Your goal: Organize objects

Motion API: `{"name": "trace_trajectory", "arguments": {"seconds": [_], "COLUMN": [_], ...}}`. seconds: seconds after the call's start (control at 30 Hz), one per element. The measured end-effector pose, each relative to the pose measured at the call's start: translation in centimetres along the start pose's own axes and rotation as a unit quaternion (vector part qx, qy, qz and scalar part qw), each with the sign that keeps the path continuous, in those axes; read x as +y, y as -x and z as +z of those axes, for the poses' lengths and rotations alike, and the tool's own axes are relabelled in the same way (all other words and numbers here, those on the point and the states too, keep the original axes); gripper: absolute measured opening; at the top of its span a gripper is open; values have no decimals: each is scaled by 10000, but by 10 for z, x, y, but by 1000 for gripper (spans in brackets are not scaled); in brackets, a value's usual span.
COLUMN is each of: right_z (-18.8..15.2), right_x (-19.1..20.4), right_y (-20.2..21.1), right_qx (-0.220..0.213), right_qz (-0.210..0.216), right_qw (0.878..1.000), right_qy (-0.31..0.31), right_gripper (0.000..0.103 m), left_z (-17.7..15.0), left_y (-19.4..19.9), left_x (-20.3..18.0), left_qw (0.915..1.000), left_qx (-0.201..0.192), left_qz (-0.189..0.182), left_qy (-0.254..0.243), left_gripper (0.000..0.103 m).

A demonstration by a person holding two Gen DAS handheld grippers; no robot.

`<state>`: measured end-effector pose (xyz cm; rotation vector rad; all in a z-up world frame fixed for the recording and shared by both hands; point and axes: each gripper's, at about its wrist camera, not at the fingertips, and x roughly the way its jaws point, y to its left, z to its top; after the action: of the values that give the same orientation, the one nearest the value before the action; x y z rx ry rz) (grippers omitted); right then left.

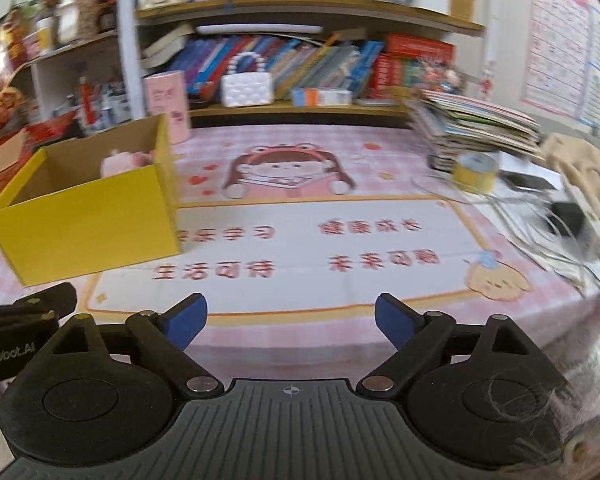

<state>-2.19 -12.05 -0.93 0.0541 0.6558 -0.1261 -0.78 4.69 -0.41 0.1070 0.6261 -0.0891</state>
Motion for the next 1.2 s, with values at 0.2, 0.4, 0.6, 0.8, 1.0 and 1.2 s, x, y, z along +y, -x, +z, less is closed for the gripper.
{"name": "trace_trajectory", "arguments": {"seconds": [0.2, 0.4, 0.6, 0.8, 1.0, 1.2], "right_z": [-4, -4, -4, -5, -6, -6], "right_x": [-9, -15, -16, -20, -20, -20], "right_y": [1, 2, 2, -2, -3, -2], "right_qx": [52, 13, 10, 166, 182, 187], "right_qz": [-198, -302, -292, -279, -283, -281], "right_qw": [9998, 9995, 9994, 9994, 9993, 9993], "right_qy": [62, 112, 202, 122, 150, 155], "right_gripper": [99, 102, 103, 103, 103, 103], "left_z": [1, 1, 2, 1, 1, 1], "left_y": [-2, -5, -5, -6, -7, -8], "left_x": [-11, -15, -19, -24, -28, -29], "left_qw": [10000, 9999, 9998, 9996, 9995, 9994], "left_qx": [48, 155, 195, 274, 272, 284], "left_qz": [-80, -34, 43, 95, 162, 188], "left_qy": [8, 52, 67, -27, -86, -61], "left_gripper": [98, 99, 99, 100, 100, 100]}}
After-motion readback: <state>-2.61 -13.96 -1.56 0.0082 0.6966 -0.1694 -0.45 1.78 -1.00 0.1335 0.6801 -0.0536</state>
